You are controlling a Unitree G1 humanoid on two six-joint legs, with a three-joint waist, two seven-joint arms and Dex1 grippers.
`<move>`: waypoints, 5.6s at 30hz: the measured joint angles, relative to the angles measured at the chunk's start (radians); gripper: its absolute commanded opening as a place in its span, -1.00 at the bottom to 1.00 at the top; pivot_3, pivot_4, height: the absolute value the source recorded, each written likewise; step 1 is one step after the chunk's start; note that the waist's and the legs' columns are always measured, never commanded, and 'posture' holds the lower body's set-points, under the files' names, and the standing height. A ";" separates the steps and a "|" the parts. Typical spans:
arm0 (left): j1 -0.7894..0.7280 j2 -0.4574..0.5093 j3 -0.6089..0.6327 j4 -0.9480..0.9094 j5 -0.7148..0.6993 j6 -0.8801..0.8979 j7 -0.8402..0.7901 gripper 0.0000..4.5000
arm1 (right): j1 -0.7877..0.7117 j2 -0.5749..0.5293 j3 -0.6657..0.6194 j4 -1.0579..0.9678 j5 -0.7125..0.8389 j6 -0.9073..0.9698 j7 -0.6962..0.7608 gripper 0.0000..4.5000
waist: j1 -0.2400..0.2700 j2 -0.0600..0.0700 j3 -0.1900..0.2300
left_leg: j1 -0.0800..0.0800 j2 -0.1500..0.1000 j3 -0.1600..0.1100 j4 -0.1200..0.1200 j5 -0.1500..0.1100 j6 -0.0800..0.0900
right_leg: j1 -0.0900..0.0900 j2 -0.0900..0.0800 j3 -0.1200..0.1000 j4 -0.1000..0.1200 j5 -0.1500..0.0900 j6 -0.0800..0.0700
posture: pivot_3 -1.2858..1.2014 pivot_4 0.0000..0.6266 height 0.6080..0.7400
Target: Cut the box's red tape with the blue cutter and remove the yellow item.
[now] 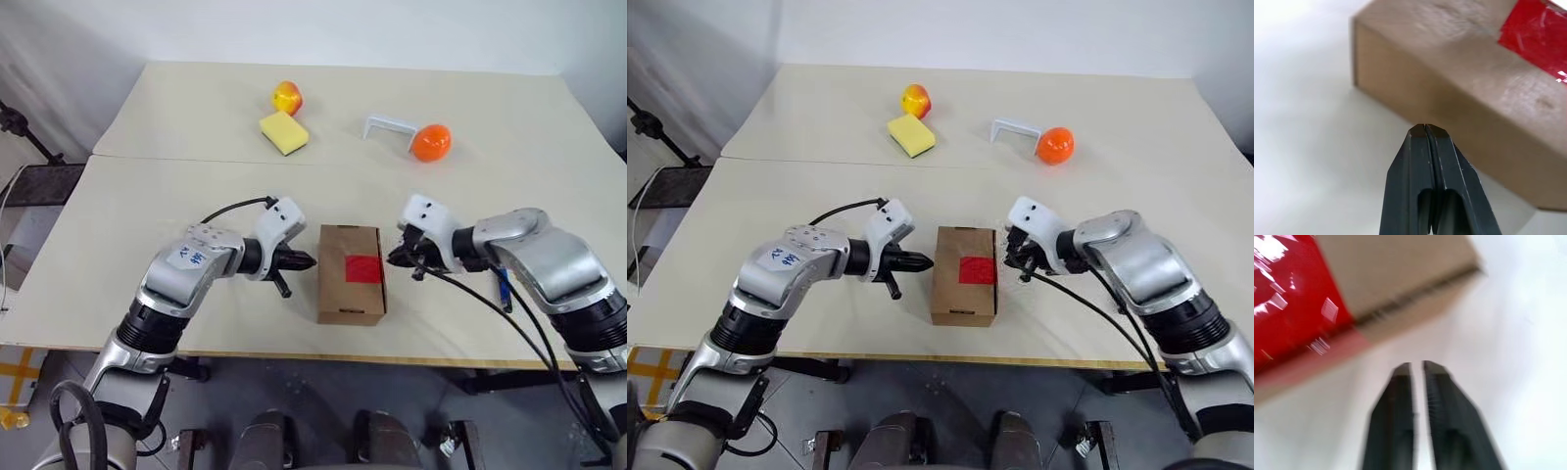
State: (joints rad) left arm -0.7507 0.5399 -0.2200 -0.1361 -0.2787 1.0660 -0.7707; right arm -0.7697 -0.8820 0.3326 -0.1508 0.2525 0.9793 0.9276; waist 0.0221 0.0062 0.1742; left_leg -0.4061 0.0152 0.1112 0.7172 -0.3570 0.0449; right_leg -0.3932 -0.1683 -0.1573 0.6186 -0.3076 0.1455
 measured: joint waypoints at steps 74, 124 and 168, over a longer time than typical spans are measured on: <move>-0.122 -0.087 -0.163 0.153 0.094 -0.319 -0.164 -1.00 | -0.135 0.309 -0.317 0.541 0.200 0.453 -0.003 0.32 | -0.024 -0.005 -0.004 | 0.007 0.000 -0.005 0.000 0.002 -0.002 | 0.008 0.001 0.000 0.002 0.000 -0.001 | 0.03 -0.52 1.00; -0.102 -0.125 -0.158 0.177 0.127 -0.404 -0.150 -1.00 | -0.134 0.158 -0.338 0.508 0.674 0.401 -0.603 0.55 | 0.002 -0.005 -0.003 | 0.002 0.000 -0.001 0.000 0.002 -0.001 | 0.002 0.000 0.001 0.001 0.000 -0.001 | 0.03 -0.52 1.00; -0.087 -0.101 -0.148 0.122 0.133 -0.391 -0.157 -1.00 | -0.234 0.277 -0.338 0.527 0.496 0.631 -0.434 -0.99 | -0.019 -0.004 -0.003 | 0.001 -0.001 -0.005 -0.001 0.002 -0.002 | 0.002 0.000 0.001 0.003 0.000 -0.001 | 0.03 -0.52 1.00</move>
State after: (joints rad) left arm -0.8374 0.4386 -0.3680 -0.0142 -0.1458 0.6752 -0.9275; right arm -1.0040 -0.6048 -0.0055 0.3764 0.7487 1.6099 0.4941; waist 0.0030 0.0022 0.1713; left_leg -0.4050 0.0142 0.1058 0.7160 -0.3546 0.0430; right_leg -0.3914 -0.1683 -0.1566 0.6214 -0.3079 0.1450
